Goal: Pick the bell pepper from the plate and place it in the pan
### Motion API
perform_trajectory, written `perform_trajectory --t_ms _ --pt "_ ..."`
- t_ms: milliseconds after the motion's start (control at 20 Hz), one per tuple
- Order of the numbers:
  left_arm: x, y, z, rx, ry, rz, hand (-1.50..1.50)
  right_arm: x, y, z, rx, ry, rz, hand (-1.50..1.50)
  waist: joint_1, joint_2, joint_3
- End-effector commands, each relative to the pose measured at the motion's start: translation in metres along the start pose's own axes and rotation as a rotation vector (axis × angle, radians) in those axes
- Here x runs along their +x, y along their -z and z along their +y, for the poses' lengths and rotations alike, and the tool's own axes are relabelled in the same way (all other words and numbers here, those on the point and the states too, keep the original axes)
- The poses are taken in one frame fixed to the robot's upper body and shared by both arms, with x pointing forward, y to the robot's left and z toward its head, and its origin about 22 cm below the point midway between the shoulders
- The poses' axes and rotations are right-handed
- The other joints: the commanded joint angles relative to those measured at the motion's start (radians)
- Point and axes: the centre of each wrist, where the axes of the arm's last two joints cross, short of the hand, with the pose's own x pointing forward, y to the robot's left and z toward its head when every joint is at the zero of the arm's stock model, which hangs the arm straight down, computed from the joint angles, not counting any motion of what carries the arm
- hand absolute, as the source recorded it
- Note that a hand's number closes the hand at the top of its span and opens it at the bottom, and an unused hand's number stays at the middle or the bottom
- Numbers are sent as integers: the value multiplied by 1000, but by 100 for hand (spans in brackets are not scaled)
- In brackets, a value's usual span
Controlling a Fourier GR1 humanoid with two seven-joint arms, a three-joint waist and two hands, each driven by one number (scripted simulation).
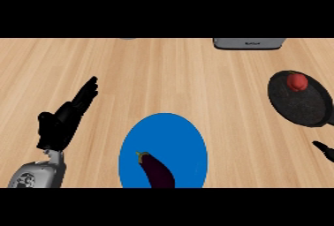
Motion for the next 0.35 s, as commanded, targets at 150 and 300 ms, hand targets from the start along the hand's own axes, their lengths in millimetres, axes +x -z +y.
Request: perform_trajectory --t_ms 150,300 --pt "-14 1 -3 -11 -14 4 0 -20 -46 1 -2 2 -39 -150 -1 0 0" --pt "-9 -3 16 -2 9 6 0 -16 -49 3 -22 -31 -13 -150 -4 -2 -1"
